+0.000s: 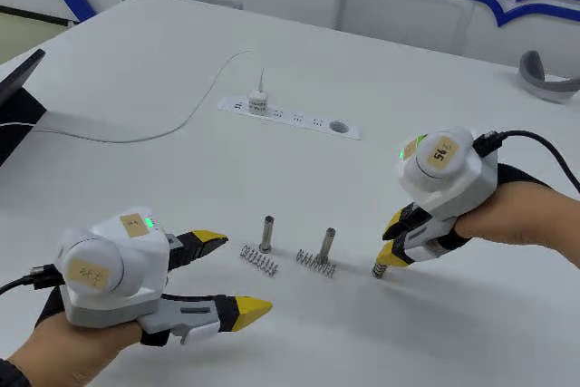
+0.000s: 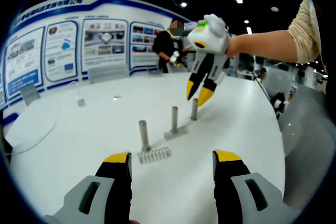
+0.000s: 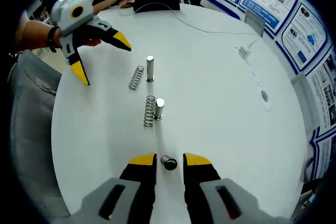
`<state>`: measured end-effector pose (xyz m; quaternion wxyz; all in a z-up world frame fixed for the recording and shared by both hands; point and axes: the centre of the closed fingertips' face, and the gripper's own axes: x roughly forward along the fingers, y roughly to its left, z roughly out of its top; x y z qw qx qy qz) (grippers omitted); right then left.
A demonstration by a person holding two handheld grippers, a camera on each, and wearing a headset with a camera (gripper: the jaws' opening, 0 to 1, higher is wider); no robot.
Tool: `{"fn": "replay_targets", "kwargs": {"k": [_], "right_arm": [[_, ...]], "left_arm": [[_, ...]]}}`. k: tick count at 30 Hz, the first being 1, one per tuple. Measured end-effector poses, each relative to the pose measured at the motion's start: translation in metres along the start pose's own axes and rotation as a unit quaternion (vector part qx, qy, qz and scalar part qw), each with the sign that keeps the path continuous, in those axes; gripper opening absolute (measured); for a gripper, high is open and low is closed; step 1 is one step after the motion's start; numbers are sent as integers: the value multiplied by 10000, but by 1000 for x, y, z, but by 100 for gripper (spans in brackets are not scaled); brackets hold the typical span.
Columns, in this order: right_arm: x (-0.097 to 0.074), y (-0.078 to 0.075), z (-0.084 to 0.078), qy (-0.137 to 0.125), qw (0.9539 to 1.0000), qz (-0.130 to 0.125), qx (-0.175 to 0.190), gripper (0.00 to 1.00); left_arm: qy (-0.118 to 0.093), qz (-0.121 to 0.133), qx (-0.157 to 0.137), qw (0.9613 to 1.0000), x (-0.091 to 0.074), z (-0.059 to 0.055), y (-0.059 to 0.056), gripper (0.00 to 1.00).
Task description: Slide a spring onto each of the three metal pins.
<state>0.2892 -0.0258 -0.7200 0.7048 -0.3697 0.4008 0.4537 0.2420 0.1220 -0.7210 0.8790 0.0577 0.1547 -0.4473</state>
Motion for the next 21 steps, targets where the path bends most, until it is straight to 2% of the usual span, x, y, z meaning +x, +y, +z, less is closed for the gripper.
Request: {"fn": "replay_targets", "kwargs": {"k": [4,9,14,21], "right_arm": [[-8,3,9,-115,9999,-72,-82,21],[-9,11,23,-307,9995,-16,-67,21],[1,19,30,-377,9992,81,-41,20],[20,29,30,-361,9991,227,35,18]], "left_arm": [[-7,-12,1,10000,1,1,0,63],[-10,-42,11,10000,3,1,-2,63],[-31,-36,21,10000,3,4,-1,63],[-44,7,15,10000,0,4,1,63]]}}
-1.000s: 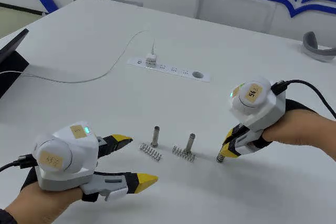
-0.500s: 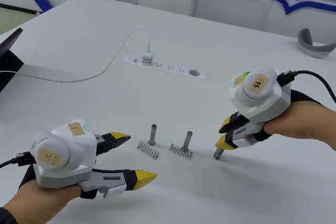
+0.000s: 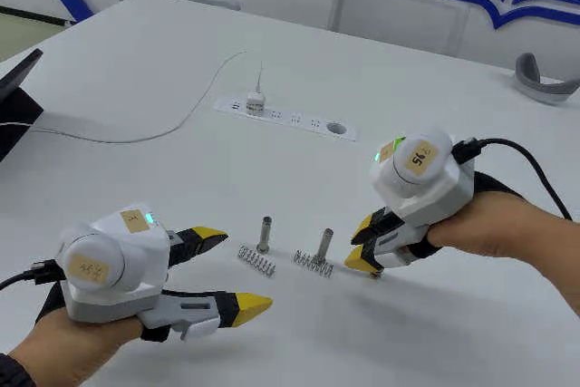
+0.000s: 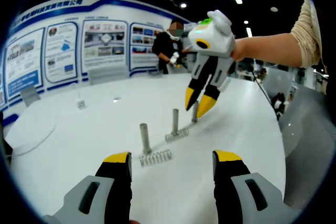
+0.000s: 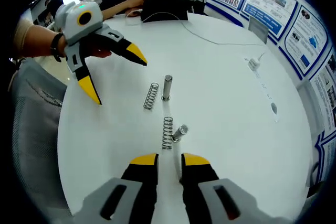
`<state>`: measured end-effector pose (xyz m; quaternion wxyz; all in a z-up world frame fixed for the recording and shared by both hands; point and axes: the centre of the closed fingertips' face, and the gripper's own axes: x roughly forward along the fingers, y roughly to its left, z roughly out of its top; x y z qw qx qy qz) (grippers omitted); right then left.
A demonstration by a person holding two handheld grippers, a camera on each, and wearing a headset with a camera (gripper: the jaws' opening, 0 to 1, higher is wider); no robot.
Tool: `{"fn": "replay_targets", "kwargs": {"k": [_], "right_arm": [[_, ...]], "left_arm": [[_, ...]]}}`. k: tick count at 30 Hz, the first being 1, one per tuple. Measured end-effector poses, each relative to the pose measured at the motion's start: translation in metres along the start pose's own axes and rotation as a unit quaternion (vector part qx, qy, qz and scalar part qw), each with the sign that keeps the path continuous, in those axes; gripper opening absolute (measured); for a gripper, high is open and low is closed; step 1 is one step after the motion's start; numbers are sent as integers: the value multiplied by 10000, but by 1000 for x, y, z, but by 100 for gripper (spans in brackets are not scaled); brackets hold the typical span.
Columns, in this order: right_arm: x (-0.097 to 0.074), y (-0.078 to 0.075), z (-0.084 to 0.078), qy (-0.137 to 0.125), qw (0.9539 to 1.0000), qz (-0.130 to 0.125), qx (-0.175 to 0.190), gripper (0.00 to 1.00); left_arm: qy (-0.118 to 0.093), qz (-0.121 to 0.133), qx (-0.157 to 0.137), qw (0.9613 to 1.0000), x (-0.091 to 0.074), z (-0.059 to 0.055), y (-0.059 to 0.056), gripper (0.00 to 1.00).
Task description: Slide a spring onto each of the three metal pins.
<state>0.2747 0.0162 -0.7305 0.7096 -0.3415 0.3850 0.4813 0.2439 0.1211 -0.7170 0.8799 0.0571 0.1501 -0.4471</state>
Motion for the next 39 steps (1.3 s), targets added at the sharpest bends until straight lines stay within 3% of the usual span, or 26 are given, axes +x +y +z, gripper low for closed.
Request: {"fn": "replay_targets", "kwargs": {"k": [19,39], "right_arm": [[24,2,1,-54,9998,118,163,17],[37,3,-4,96,9995,170,229,14]], "left_arm": [[41,14,-12,10000,0,-2,0,63],[81,-48,-7,10000,2,-4,1,62]]}}
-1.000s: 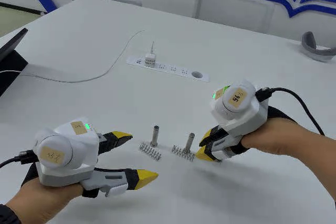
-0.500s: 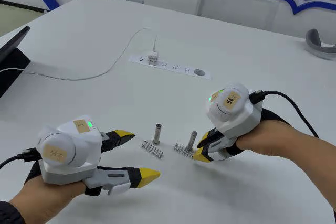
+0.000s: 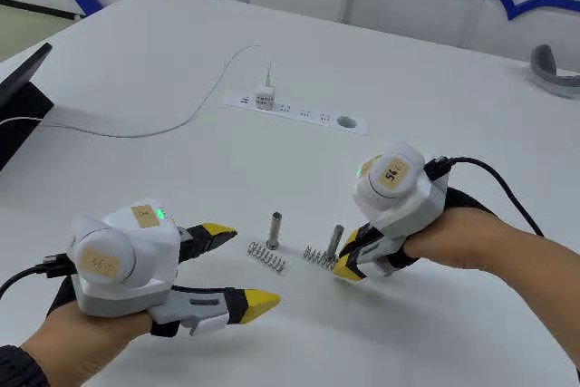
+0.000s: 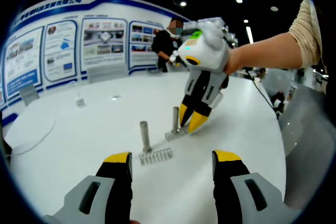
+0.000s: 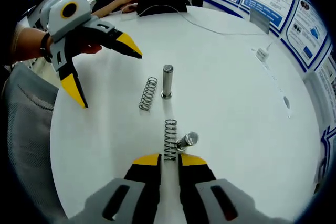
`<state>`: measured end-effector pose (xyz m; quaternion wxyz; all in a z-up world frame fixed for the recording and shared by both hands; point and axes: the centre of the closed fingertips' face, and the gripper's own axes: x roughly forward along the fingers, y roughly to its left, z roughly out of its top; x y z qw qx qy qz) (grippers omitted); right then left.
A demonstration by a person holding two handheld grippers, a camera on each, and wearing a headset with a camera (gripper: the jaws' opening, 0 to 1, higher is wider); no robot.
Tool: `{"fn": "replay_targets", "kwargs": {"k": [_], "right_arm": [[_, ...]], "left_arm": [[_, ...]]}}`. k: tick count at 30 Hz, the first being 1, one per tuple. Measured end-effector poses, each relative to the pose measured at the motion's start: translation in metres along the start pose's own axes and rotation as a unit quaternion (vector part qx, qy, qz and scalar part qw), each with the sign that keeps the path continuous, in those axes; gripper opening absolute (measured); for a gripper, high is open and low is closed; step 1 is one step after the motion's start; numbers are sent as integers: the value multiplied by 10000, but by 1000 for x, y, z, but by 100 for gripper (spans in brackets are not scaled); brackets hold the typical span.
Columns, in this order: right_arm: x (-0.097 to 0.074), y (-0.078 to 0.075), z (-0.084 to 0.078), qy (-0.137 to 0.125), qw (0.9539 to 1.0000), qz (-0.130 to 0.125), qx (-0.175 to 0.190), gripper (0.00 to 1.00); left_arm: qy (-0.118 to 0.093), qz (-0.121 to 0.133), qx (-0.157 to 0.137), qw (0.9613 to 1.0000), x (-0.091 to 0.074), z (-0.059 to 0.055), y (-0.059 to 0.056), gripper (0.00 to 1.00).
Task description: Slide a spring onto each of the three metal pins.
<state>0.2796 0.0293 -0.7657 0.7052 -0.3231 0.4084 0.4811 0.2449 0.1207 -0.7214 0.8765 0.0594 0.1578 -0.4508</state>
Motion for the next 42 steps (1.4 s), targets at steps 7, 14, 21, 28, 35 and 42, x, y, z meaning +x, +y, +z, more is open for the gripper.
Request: {"fn": "replay_targets", "kwargs": {"k": [7,14,21,28,35,42], "right_arm": [[2,0,-1,16,10000,23,46,14],[6,1,0,55,10000,76,21,13],[7,1,-1,78,9999,89,-3,13],[7,1,-1,97,9999,100,7,12],[7,3,-2,123,9998,77,-121,12],[3,11,-7,174,9996,150,-171,12]], "left_arm": [[-17,-7,-14,10000,1,0,1,62],[-12,6,-27,10000,1,1,2,62],[21,23,-23,10000,-1,-1,2,62],[8,-1,-22,10000,0,-1,0,62],[12,-30,-26,10000,1,-2,-3,62],[45,-78,-32,10000,2,-5,-7,60]]}}
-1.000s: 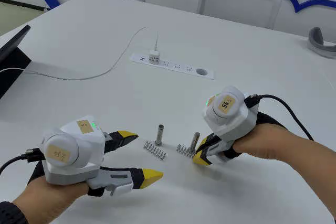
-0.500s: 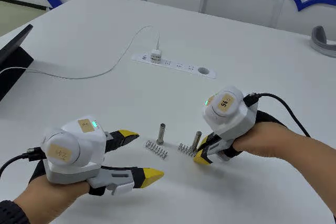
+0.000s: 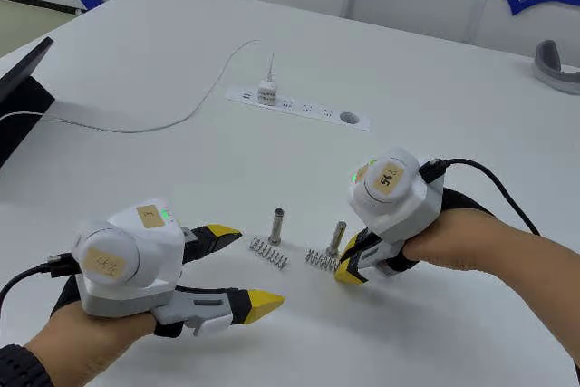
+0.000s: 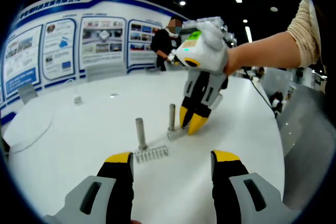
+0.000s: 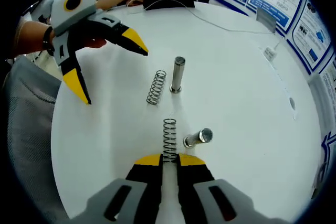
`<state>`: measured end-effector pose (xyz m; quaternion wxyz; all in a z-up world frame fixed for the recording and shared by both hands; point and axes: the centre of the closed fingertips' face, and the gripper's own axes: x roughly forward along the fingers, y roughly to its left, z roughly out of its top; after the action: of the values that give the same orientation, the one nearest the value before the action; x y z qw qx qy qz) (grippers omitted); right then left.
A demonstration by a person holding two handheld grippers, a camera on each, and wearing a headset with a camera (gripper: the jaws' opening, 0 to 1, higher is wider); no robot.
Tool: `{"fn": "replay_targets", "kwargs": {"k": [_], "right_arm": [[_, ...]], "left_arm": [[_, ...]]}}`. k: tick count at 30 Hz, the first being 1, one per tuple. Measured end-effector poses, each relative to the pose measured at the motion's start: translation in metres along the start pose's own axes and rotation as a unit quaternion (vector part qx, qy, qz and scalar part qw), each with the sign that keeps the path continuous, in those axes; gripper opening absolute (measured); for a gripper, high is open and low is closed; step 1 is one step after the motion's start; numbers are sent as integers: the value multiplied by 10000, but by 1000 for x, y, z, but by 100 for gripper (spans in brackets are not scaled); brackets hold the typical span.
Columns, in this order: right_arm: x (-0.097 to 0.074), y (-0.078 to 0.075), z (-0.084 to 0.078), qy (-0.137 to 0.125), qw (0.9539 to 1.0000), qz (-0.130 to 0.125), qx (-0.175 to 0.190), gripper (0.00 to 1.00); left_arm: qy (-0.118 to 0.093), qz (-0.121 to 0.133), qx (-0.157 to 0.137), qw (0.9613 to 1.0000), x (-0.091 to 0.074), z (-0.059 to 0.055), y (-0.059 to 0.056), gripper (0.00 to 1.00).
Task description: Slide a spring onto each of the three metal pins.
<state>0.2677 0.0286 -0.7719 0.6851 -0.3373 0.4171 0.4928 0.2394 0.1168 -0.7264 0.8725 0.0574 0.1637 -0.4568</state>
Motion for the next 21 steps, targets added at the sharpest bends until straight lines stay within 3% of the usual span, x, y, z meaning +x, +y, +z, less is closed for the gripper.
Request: {"fn": "replay_targets", "kwargs": {"k": [21], "right_arm": [[-26,23,7,-62,9991,206,-372,12]], "left_arm": [[0,-231,112,9997,6,2,-15,51]]}}
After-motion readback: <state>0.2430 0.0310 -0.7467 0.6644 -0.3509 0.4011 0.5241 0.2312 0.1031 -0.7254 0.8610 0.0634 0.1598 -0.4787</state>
